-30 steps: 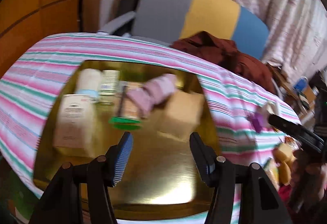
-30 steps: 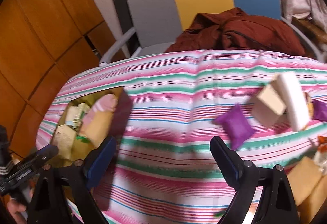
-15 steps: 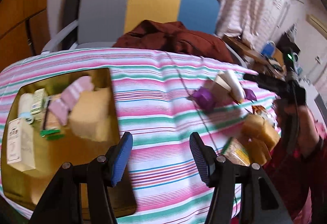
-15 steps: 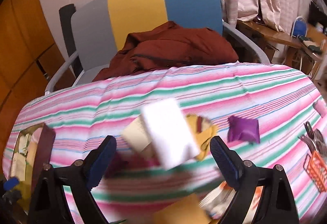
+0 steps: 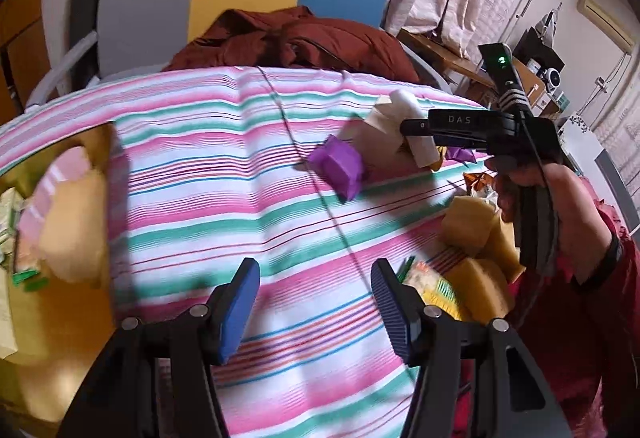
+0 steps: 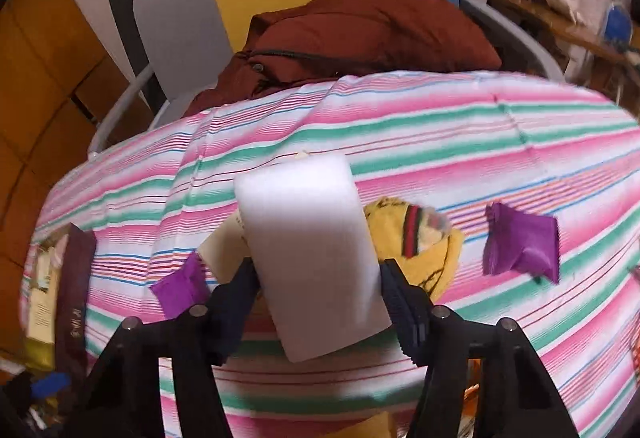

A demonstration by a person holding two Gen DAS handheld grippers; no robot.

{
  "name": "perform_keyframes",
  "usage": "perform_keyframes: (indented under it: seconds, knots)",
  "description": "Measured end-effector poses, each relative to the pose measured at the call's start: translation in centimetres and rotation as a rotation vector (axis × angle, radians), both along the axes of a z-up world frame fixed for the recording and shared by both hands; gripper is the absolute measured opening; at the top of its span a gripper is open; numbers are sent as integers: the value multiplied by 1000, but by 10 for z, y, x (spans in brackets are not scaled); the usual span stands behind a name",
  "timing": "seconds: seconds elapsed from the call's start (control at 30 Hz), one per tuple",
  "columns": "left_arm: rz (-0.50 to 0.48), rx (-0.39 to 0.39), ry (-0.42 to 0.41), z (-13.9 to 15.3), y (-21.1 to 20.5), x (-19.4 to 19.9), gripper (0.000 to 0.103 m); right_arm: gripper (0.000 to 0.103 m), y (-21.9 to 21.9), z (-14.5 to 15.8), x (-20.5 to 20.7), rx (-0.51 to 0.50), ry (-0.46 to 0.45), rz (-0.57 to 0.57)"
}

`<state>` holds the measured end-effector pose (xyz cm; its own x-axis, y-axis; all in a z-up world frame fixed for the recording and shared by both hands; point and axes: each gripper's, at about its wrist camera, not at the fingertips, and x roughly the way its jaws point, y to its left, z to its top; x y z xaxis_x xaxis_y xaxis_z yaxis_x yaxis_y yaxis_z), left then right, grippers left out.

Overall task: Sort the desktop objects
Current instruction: 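Grasp the white sponge with the right tool while the left tool grasps another cream box, then lift the white sponge and cream box and carry them toward the gold tray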

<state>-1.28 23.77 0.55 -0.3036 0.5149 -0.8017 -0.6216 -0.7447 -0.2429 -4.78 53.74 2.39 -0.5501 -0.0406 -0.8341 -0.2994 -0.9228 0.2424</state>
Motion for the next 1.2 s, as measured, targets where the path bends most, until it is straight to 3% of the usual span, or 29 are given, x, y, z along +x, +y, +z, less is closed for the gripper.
perform_keyframes:
  seconds: [0.17,0.37,0.67,0.93,1.1,1.2]
  knots:
    - [-26,-37,17,-5,41,-15,59,61,14,-6,13,-110,-45,-92]
    - [-78,-35,-2,-9,93,-38,59,61,32,3,30,-45,-87,-181]
    - [-155,-151,35,-21,170,-61,59,61,49,-1,33,-69,-109,-236]
    - [-195,-168,38,-31,198,-77,59,61,51,-5,34,-107,-121,-249]
    - [-227,-98,-29,-36,204,-79,59,61,50,-5,33,-111,-123,-245]
    - [-245,-104,-50,-43,211,-75,59,61,50,-6,33,-115,-127,-249]
